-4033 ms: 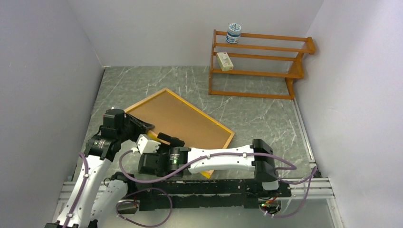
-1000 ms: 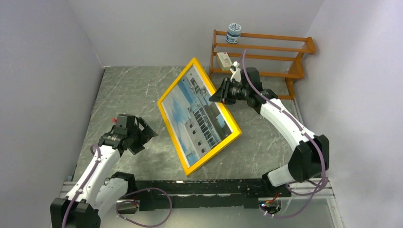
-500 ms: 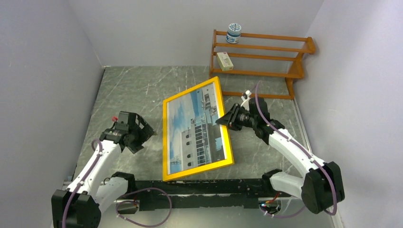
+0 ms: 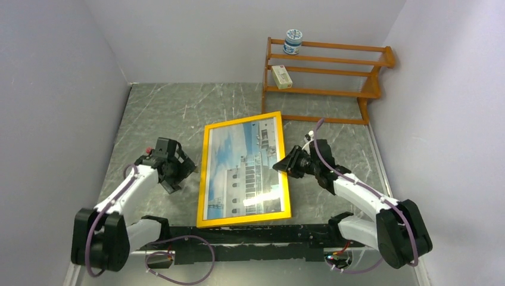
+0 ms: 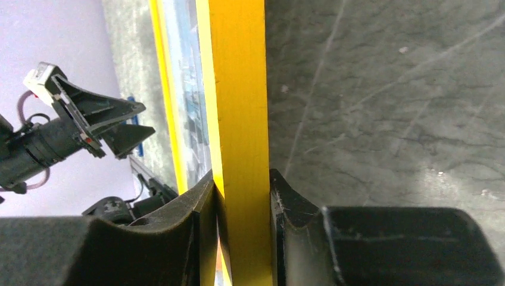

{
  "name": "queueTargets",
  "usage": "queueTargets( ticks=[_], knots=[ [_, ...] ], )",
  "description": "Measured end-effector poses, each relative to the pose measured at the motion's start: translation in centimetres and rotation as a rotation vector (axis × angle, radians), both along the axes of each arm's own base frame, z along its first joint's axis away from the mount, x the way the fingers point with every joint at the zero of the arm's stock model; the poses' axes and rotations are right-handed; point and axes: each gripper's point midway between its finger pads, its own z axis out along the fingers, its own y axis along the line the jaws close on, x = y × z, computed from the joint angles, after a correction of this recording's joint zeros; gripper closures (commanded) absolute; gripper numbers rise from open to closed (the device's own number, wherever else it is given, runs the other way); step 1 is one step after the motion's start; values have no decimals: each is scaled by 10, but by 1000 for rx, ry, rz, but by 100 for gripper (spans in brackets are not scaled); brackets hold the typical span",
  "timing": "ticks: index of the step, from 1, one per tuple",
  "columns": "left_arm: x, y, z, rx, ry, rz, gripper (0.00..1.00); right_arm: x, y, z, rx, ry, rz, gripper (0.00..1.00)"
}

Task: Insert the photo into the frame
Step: Turn over the photo frame at the center of the board, then adjust the photo frame at the center of the board.

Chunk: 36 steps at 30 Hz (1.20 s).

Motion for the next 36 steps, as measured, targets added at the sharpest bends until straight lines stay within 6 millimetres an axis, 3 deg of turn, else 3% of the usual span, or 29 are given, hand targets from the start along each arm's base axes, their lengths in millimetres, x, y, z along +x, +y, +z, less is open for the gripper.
queueTargets(
  ticks=[6, 11, 14, 15, 28, 36],
  knots=[
    [21, -1, -29, 25, 58, -26, 6, 1, -5, -27, -37, 23, -16, 76],
    [51, -3, -25, 10, -14, -58, 6, 2, -12, -41, -48, 41, -37, 42],
    [64, -7, -22, -13, -63, -86, 6, -10, -29, -69, -116, 123, -87, 30],
    [67, -8, -22, -22, -74, -99, 6, -8, -30, -66, -103, 117, -97, 28],
    [85, -24, -18, -114, -138, -188, 6, 5, -47, -63, -217, 83, -143, 24],
    [115, -48, -16, -222, -141, -285, 17, 9, -32, -66, -197, 114, -43, 34]
  ],
)
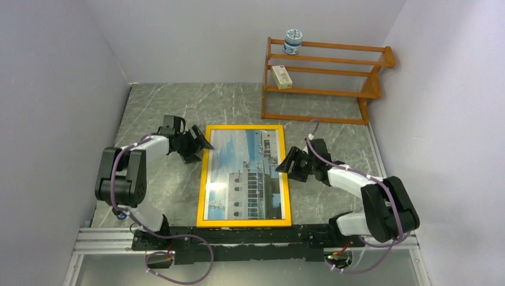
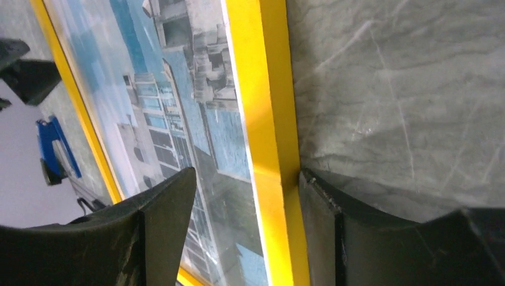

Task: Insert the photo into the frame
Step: Adjust the photo frame at the center of the board.

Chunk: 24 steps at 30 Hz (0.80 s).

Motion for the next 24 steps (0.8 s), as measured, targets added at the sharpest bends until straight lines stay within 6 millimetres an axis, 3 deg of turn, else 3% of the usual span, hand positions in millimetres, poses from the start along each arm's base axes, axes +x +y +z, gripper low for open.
queueTargets(
  ticks=[6, 18, 24],
  knots=[
    [28, -23, 1, -42, -11, -105, 19, -11, 12, 1, 69, 26, 76, 34],
    [76, -82, 4, -39, -91, -266, 19, -60, 11, 2, 158, 89, 96, 30],
    [102, -103, 6, -59, -162, -303, 18, -73, 27, 5, 276, 119, 115, 27]
  ],
)
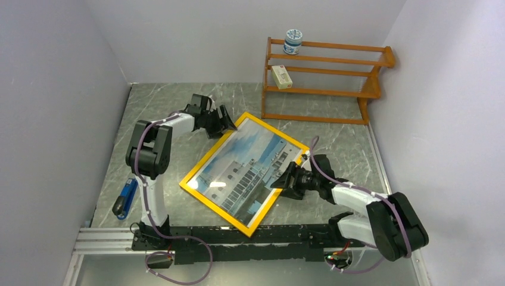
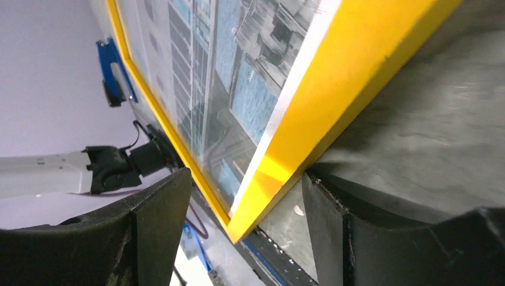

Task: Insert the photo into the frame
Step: Adjust the photo frame at the center of the board.

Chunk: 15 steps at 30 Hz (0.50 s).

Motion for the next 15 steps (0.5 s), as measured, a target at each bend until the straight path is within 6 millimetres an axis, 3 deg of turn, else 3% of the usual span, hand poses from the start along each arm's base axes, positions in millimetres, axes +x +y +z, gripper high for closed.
queueTargets(
  ticks=[4, 7, 11, 15],
  knots=[
    [6, -1, 1, 20, -5, 9, 13, -6, 12, 1, 19, 14, 36, 27],
    [4, 2, 2, 74, 9, 30, 7, -1, 7, 1, -45, -13, 2, 27],
    [-15, 26, 11, 191, 69, 90, 6, 19, -25, 7, -218, -101, -156, 26],
    [-21, 65, 48, 282, 40, 194, 6, 36, -59, 26, -354, -196, -308, 24]
  ],
)
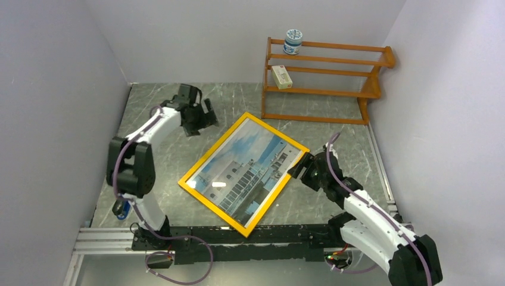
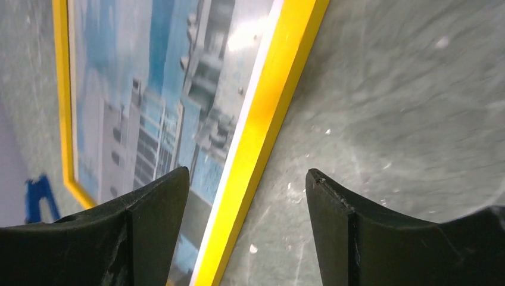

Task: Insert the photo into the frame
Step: Adjust the photo frame at the center of the board.

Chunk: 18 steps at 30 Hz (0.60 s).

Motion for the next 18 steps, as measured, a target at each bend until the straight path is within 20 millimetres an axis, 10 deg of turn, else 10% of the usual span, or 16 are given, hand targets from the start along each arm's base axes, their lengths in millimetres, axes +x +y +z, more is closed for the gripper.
queueTargets(
  ticks=[6, 11, 18],
  knots=[
    [-32, 54, 61, 88, -83, 194, 6, 41, -24, 34, -158, -88, -95, 24],
    [-113, 75, 37, 95, 19, 298, 6, 96, -24, 55, -234, -135, -96, 25],
    [-203, 91, 5, 48, 107, 417, 6, 130, -50, 12, -241, -36, -83, 25]
  ],
)
